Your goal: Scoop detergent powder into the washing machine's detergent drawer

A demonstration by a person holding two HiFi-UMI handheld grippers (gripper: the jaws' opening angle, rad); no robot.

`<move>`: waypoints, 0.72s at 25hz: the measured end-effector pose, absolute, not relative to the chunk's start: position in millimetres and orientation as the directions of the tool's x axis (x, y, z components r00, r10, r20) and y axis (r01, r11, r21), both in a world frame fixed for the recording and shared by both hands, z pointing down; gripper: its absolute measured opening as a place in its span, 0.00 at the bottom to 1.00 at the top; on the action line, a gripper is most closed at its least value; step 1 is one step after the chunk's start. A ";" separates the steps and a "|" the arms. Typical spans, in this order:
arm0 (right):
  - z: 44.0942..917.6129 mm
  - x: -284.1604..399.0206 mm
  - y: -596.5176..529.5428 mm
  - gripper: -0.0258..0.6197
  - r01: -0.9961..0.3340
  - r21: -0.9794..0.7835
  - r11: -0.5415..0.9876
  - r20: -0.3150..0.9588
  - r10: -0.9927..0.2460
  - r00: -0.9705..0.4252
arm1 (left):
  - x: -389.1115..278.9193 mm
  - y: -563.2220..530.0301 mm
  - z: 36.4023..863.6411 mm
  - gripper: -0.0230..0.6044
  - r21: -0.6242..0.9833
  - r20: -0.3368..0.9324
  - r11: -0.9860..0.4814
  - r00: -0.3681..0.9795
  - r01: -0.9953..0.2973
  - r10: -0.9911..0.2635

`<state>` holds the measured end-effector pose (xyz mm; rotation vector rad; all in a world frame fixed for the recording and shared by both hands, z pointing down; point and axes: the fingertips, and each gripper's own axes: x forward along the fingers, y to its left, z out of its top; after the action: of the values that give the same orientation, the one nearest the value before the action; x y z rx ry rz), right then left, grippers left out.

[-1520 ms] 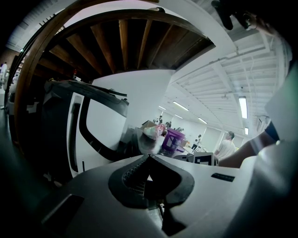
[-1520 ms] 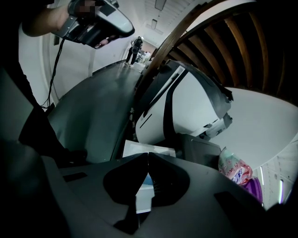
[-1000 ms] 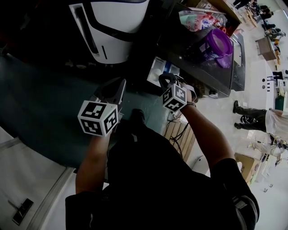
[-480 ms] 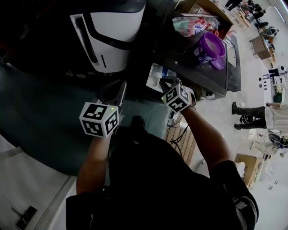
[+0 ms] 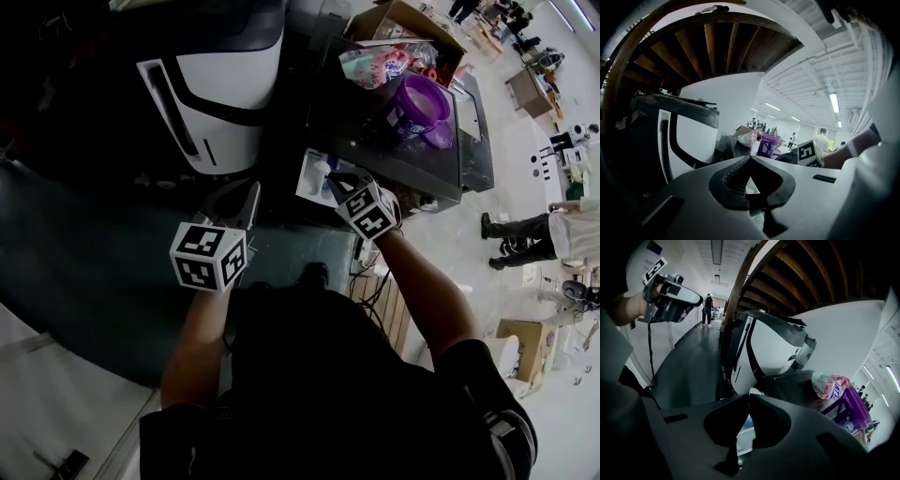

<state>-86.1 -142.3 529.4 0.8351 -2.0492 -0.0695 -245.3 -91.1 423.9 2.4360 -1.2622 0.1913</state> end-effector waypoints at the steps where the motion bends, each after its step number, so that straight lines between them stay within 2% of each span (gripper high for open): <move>1: 527.4 -85.9 -142.7 0.07 -0.546 0.334 0.768 0.717 -0.584 -0.382 | -243.1 -92.0 422.6 0.05 0.274 0.293 -0.520 0.586 -0.809 -0.755; 10: 505.4 -73.8 -150.6 0.07 -0.610 0.162 0.776 0.640 -0.553 -0.534 | -209.7 -110.8 417.0 0.05 0.242 0.312 -0.497 0.552 -0.833 -0.773; 18: 474.0 -22.1 -166.7 0.07 -0.639 -0.014 0.769 0.524 -0.538 -0.660 | -144.3 -135.2 409.3 0.05 0.215 0.331 -0.483 0.529 -0.848 -0.781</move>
<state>-22.1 -166.7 474.0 0.8829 -2.4608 0.2690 -144.3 -135.2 409.3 2.4214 -1.3463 0.2667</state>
